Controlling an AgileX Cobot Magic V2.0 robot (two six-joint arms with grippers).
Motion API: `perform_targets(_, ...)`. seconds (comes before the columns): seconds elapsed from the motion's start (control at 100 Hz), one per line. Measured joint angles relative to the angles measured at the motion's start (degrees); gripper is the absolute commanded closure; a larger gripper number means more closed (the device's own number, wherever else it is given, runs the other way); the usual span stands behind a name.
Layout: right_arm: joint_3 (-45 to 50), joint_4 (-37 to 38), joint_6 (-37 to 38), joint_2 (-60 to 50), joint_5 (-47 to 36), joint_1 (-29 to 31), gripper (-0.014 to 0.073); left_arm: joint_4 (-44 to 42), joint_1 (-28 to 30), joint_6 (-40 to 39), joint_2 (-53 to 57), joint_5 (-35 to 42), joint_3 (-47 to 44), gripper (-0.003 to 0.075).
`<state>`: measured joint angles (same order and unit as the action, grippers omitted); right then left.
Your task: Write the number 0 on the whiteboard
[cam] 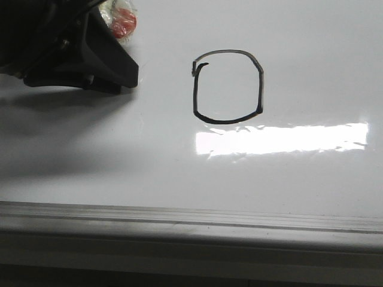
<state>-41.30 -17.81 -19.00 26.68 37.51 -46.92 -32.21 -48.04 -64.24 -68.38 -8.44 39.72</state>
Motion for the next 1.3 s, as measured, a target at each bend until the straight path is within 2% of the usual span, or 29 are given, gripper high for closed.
perform_targets(0.54,0.00,0.00,0.93,0.00,-0.12,0.00,0.0659,1.14,-1.95,0.50,0.00,-3.99,0.10,0.0740)
perform_targets(1.3,0.00,0.00,1.81,0.00,-0.12,0.00,0.0659,0.80,-2.32,2.46,-1.22,-3.69,0.51,0.0740)
